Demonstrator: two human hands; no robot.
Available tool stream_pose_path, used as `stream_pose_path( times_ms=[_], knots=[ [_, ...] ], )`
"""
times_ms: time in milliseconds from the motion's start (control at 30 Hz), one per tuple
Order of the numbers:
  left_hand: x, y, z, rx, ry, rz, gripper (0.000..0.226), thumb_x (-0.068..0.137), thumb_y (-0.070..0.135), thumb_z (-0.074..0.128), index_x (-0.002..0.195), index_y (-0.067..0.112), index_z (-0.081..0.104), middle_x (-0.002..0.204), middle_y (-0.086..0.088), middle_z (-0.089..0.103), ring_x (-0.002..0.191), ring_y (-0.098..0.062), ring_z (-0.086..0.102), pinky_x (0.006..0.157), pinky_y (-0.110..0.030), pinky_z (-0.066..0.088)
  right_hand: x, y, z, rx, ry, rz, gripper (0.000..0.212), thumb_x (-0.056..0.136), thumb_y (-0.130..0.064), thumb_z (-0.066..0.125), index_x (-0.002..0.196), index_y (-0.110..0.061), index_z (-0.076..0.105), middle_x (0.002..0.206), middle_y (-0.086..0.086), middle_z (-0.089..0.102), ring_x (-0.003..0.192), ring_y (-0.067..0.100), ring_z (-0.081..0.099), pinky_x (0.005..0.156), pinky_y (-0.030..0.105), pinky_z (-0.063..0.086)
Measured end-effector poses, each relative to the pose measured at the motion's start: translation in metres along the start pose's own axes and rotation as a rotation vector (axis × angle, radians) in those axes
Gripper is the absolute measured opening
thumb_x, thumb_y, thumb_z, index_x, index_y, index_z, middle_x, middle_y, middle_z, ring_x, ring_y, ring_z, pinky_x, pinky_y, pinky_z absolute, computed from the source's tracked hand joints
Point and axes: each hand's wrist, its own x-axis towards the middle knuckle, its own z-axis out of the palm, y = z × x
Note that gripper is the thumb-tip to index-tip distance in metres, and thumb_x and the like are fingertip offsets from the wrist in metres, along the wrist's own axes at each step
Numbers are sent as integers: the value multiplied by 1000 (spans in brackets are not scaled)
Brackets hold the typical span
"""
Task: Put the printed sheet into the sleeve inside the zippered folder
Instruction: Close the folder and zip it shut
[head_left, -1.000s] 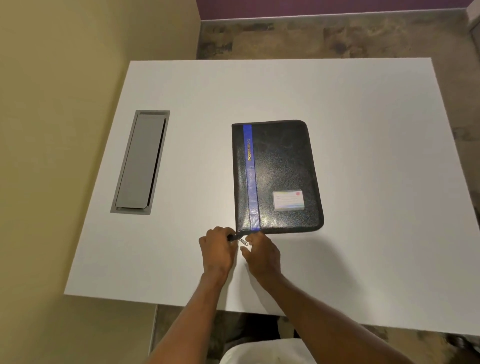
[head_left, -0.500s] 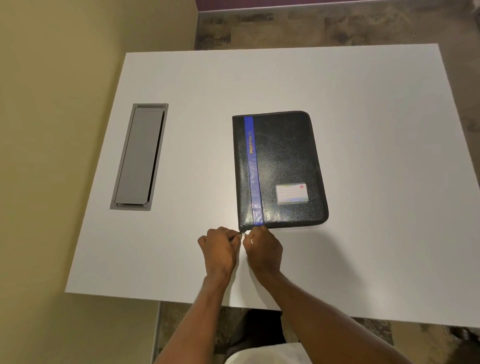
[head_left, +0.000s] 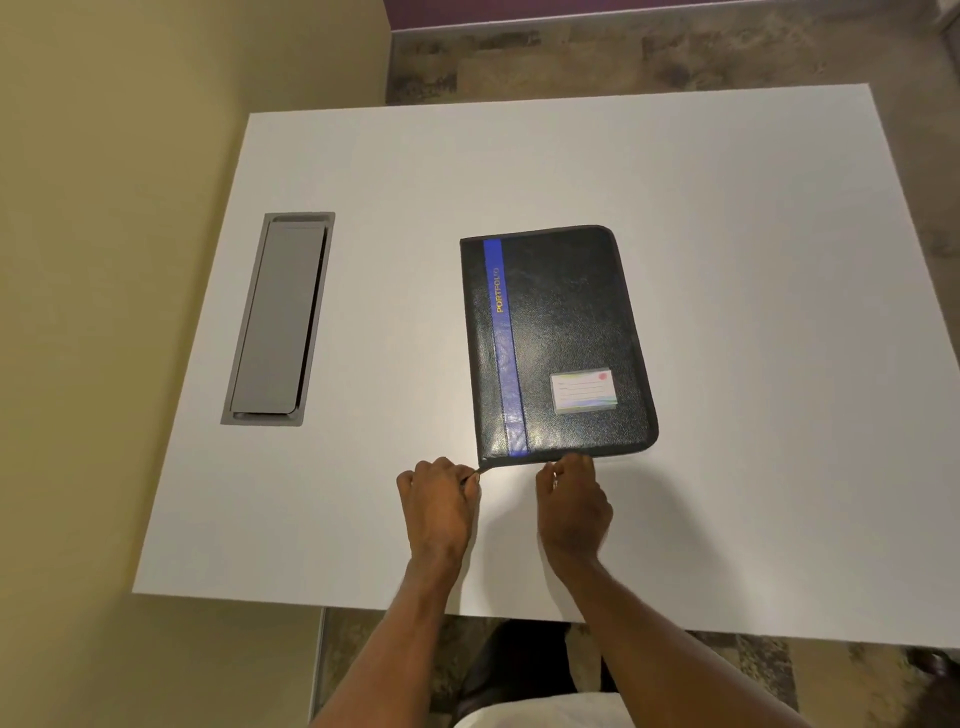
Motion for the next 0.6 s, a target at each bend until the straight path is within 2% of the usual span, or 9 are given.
stream_pose_path(
  times_ms=[67, 100, 167, 267, 433, 500, 600],
  knots=[
    [0, 3, 2, -94, 62, 16, 20, 92, 30, 60, 74, 28, 67, 84, 10, 65, 89, -23, 61, 87, -39, 39, 5, 12, -3, 26, 42, 2, 13, 97, -23, 64, 90, -13, 61, 91, 9, 67, 76, 38, 70, 62, 40, 51],
    [1, 7, 4, -128, 99, 48, 10, 89, 35, 63, 92, 31, 71, 101, 10, 67, 100, -22, 60, 93, -39, 38, 6, 16, -4, 30, 44, -3, 14, 99, -25, 63, 91, -14, 61, 92, 8, 67, 77, 36, 70, 63, 40, 52],
    [4, 23, 7, -103, 128, 195, 42, 84, 42, 65, 124, 31, 63, 132, 7, 57, 122, -20, 52, 106, -40, 35, 7, 23, -5, 16, 24, -27, 16, 101, -26, 59, 91, -15, 62, 93, 5, 66, 81, 33, 70, 66, 39, 52],
    [18, 57, 15, -35, 51, 447, 61, 88, 38, 68, 144, 28, 49, 160, -5, 38, 148, -30, 34, 120, -47, 30, 9, 27, -6, 51, -13, -28, 11, 101, -26, 58, 92, -21, 62, 95, -2, 66, 86, 26, 68, 71, 37, 51],
    [46, 87, 25, 95, -42, 572, 73, 95, 27, 70, 158, 30, 35, 172, -11, 17, 160, -33, 12, 127, -55, 13, 15, 33, -11, 59, -23, -72, 9, 97, -29, 64, 90, -25, 60, 91, -7, 66, 85, 20, 69, 68, 31, 45],
    [53, 87, 25, 154, -92, 594, 72, 98, 29, 64, 161, 33, 29, 173, -10, 12, 160, -34, 8, 126, -58, 15, 18, 36, -13, 42, -25, -100, 11, 96, -28, 64, 88, -24, 58, 88, -7, 64, 83, 20, 67, 67, 30, 40],
    [58, 83, 25, 228, -168, 657, 61, 105, 31, 50, 161, 33, 25, 173, -10, 14, 160, -36, 9, 124, -61, 19, 19, 39, -16, 32, -16, -117, 9, 95, -25, 63, 89, -19, 59, 89, -3, 65, 83, 23, 68, 68, 33, 47]
  ],
)
